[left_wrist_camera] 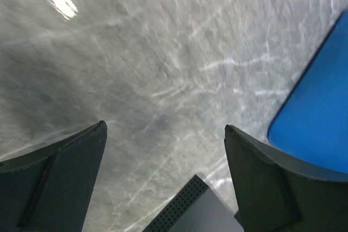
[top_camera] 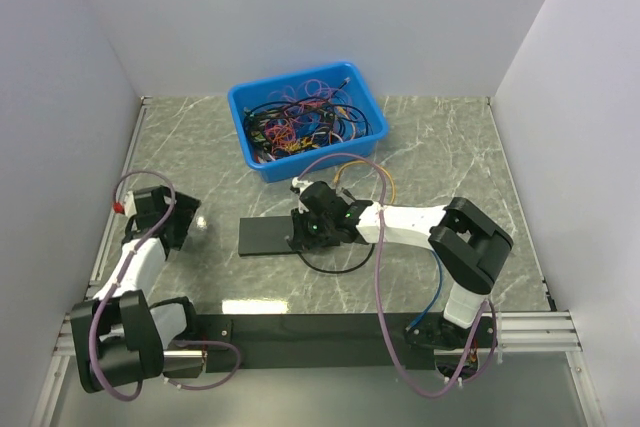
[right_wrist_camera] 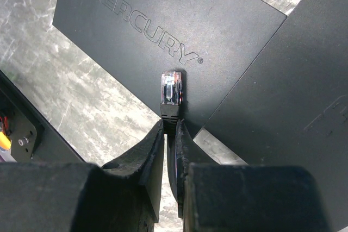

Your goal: Insert the plug into the switch port

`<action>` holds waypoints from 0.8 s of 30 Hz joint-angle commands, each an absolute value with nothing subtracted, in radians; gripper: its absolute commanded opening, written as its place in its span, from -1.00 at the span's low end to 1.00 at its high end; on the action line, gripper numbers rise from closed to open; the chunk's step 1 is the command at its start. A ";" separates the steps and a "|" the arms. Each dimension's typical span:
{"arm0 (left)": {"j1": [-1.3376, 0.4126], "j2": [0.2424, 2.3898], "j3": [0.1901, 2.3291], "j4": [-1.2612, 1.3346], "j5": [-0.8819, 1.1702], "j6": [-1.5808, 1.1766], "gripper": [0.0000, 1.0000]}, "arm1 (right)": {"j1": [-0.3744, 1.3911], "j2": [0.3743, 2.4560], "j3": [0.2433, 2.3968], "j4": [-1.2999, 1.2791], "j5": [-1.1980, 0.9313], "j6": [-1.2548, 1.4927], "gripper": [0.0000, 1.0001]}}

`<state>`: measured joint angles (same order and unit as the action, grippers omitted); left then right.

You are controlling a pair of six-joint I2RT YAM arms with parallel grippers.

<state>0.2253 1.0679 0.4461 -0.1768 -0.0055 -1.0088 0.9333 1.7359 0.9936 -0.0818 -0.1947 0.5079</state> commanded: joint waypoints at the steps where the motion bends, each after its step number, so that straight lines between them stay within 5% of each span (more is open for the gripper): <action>1: 0.229 1.091 0.426 -0.054 0.096 -0.976 0.89 | 0.933 1.735 0.996 -0.057 -0.178 0.505 -1.00; 24: -0.080 1.598 0.607 0.500 0.325 -0.973 0.70 | 1.060 1.669 0.879 -0.071 -0.132 0.540 -1.00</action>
<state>-0.0486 1.5604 0.5846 0.4053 0.2665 -0.9844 1.0657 1.7016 0.8864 -0.0811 -0.1654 0.5224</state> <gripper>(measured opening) 0.854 0.164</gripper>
